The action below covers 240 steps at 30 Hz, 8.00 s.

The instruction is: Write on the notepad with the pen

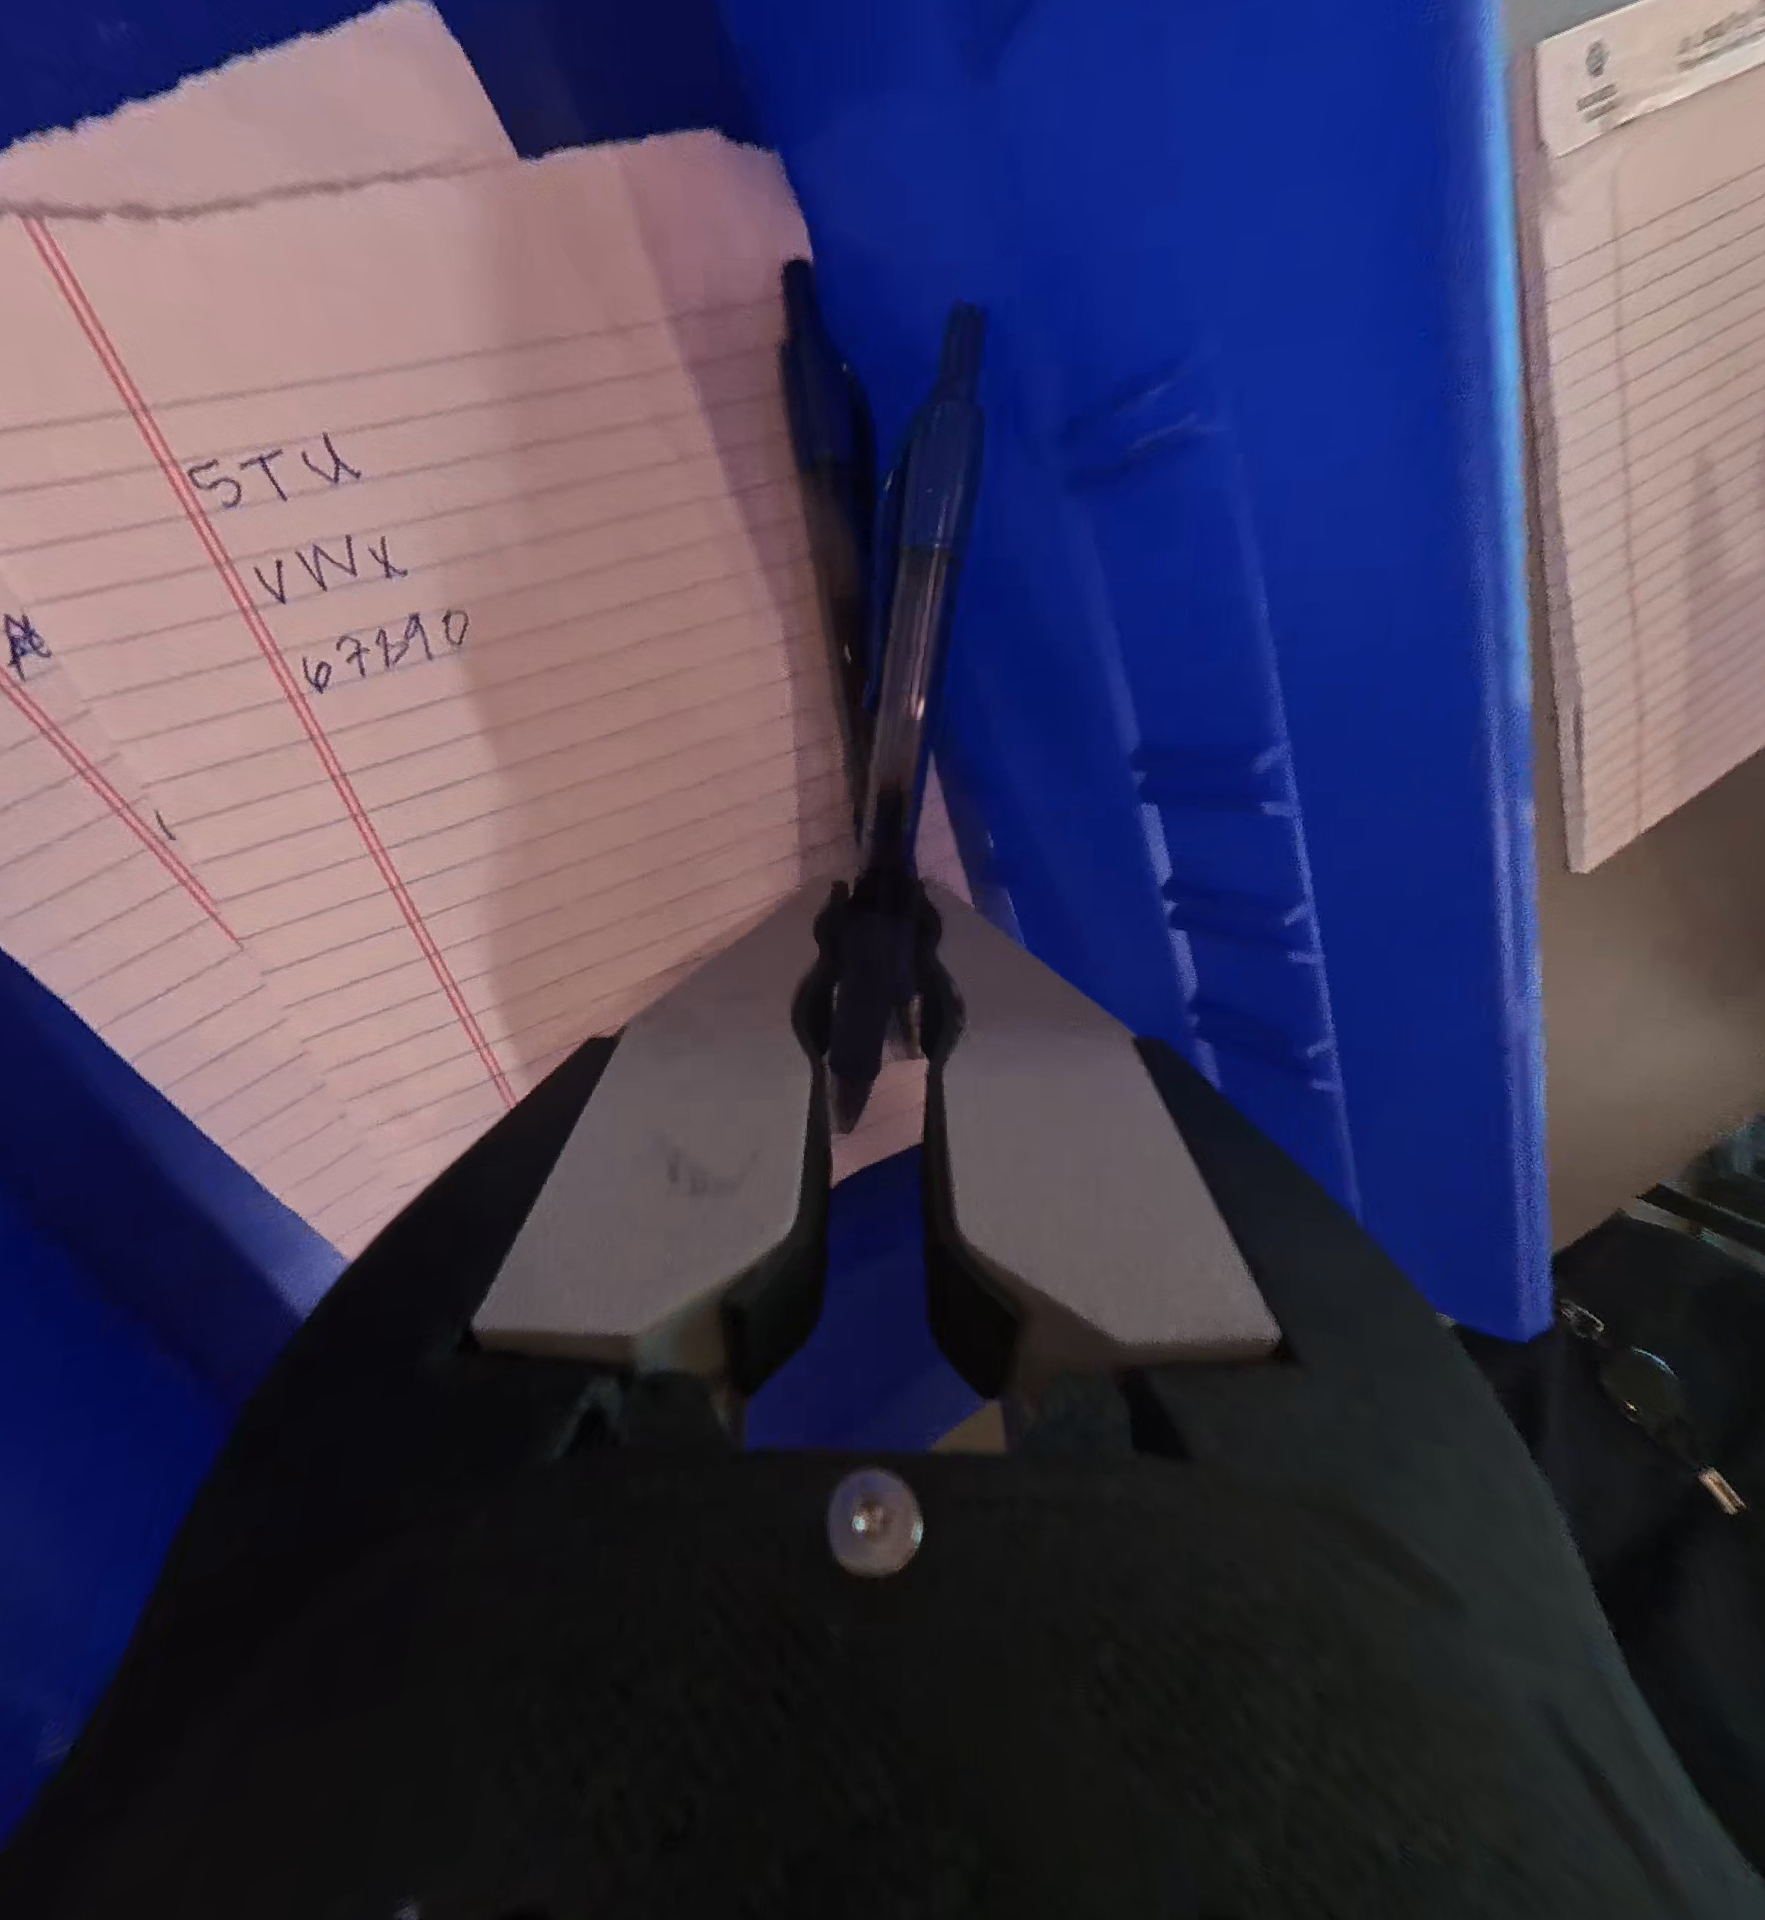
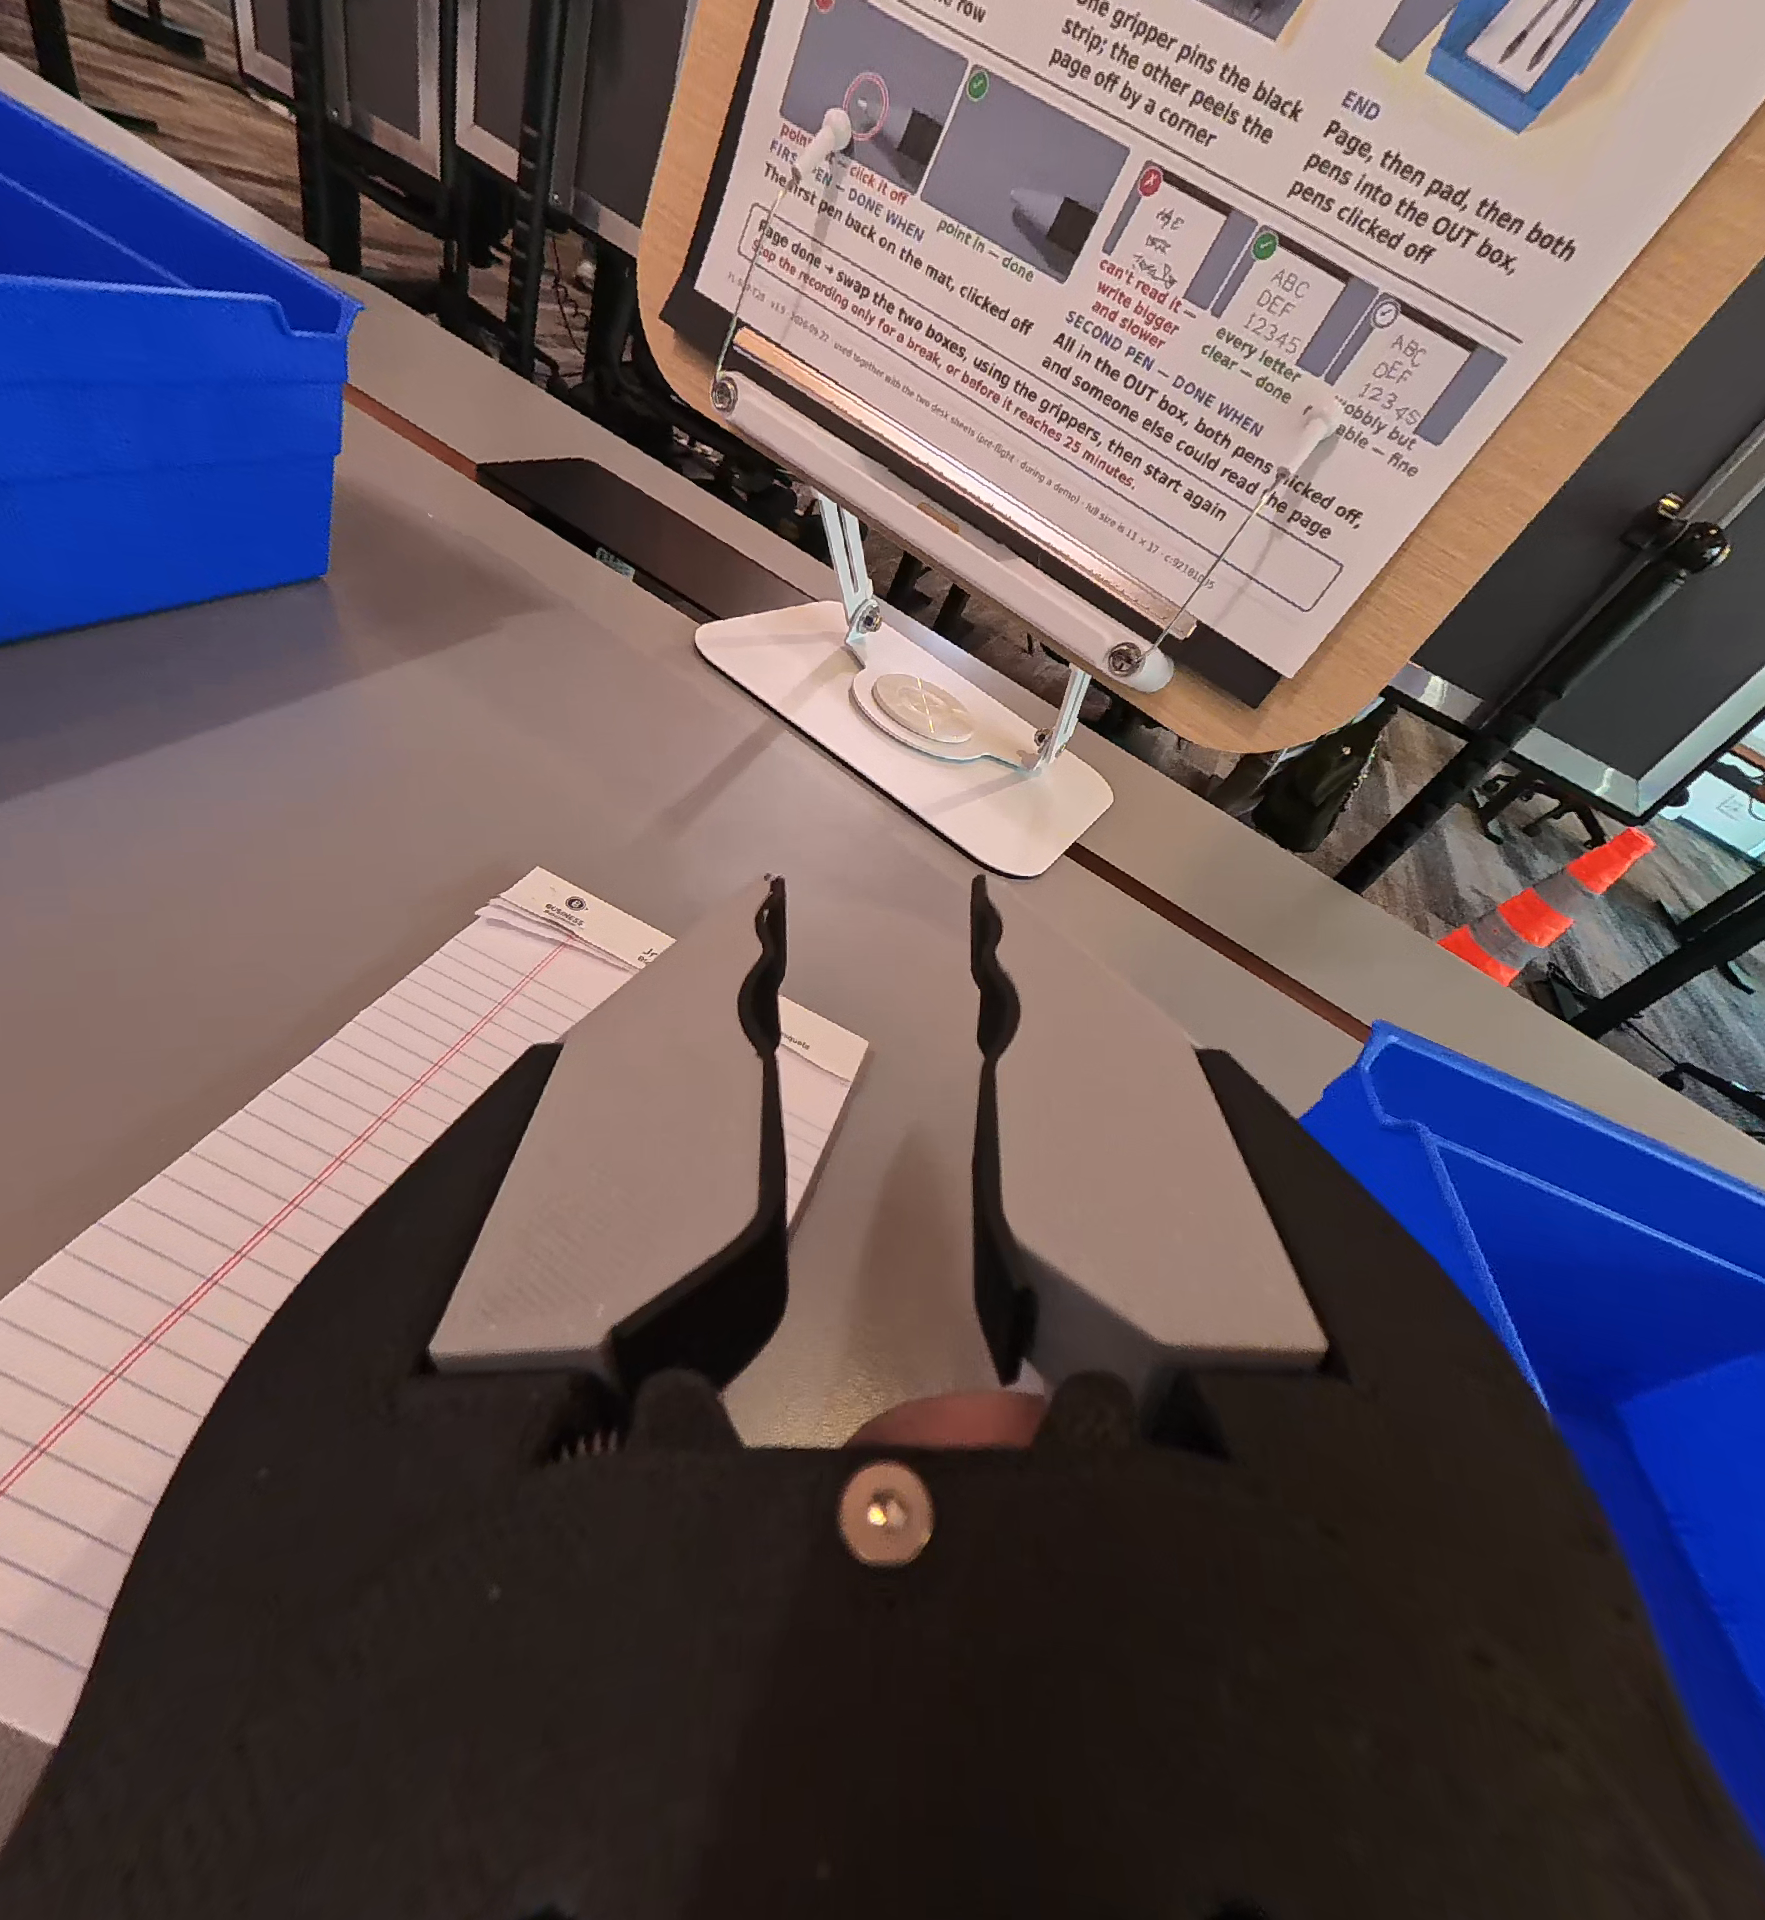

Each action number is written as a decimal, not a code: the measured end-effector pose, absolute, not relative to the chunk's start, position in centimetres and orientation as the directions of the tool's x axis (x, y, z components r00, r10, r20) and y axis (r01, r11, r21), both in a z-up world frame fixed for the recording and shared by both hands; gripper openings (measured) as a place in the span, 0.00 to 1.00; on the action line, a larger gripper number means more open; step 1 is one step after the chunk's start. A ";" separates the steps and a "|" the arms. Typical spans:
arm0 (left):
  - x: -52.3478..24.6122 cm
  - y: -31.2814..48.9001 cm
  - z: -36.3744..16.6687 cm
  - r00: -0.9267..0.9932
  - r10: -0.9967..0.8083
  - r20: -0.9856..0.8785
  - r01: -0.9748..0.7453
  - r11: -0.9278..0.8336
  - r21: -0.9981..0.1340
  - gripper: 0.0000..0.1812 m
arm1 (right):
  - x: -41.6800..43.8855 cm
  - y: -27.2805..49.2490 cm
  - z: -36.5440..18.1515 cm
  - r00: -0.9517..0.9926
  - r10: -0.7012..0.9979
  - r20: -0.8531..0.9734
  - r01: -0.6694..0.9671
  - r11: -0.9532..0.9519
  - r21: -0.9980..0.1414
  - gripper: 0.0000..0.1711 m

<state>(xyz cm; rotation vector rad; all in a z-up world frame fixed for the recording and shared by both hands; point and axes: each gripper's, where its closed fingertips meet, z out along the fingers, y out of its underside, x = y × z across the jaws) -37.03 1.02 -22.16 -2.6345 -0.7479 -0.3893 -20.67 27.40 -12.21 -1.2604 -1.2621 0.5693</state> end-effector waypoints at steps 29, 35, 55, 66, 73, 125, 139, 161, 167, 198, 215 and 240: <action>-38.6 1.4 -19.3 0.866 0.431 0.255 0.500 -0.767 -0.402 0.05 | -20.6 27.4 -12.3 0.278 0.882 0.380 0.301 0.296 -0.907 0.19; -39.6 0.7 -14.1 0.871 0.416 0.262 0.490 -0.703 -0.515 0.05 | -20.7 27.1 -12.4 0.270 0.878 0.395 0.307 0.310 -0.900 0.19; -36.4 1.8 -23.3 0.868 0.428 0.251 0.491 -0.812 -0.316 0.05 | -20.8 26.5 -12.2 0.254 0.872 0.418 0.303 0.339 -0.891 0.19; -36.3 2.2 -23.4 0.873 0.448 0.191 0.487 -0.813 -0.318 0.05 | -21.0 26.6 -13.0 0.245 0.878 0.410 0.322 0.326 -0.889 0.18; -37.0 2.1 -23.2 0.884 0.430 0.181 0.466 -0.798 -0.382 0.05 | -21.1 26.6 -13.7 0.235 0.881 0.410 0.339 0.321 -0.884 0.18; -19.3 16.1 -16.0 0.922 -0.057 0.384 0.264 -0.634 -0.727 0.04 | -20.9 19.8 -11.2 -0.252 0.891 -0.377 0.230 -0.324 -0.918 0.00; -18.4 18.3 -16.3 0.852 -0.063 0.520 0.380 -0.610 -0.696 0.04 | -20.9 19.7 -12.1 -0.244 0.860 -0.448 0.288 -0.377 -0.880 0.21; -30.1 6.0 -9.5 0.925 0.268 0.268 0.377 -0.584 -0.719 0.32 | -20.4 23.0 -21.7 -0.005 0.975 -0.223 0.650 -0.167 -0.742 0.15; -35.4 2.0 -15.5 0.849 0.421 0.319 0.525 -0.612 -0.592 0.29 | -20.6 22.5 -20.1 -0.033 0.970 -0.241 0.597 -0.174 -0.783 0.19; -37.9 3.6 -22.9 0.809 0.558 0.186 0.572 -0.675 -0.465 0.14 | -20.5 22.2 -17.9 -0.082 0.982 -0.172 0.522 -0.105 -0.847 0.19; -38.8 2.4 -13.0 0.859 0.492 0.144 0.422 -0.520 -0.742 0.05 | -20.6 22.0 -17.4 -0.095 0.980 -0.172 0.502 -0.102 -0.859 0.19; -24.0 20.0 -18.5 0.824 0.195 0.531 0.560 -0.416 -0.716 0.05 | -20.3 24.7 -18.1 0.038 0.997 -0.062 0.520 -0.073 -0.851 0.18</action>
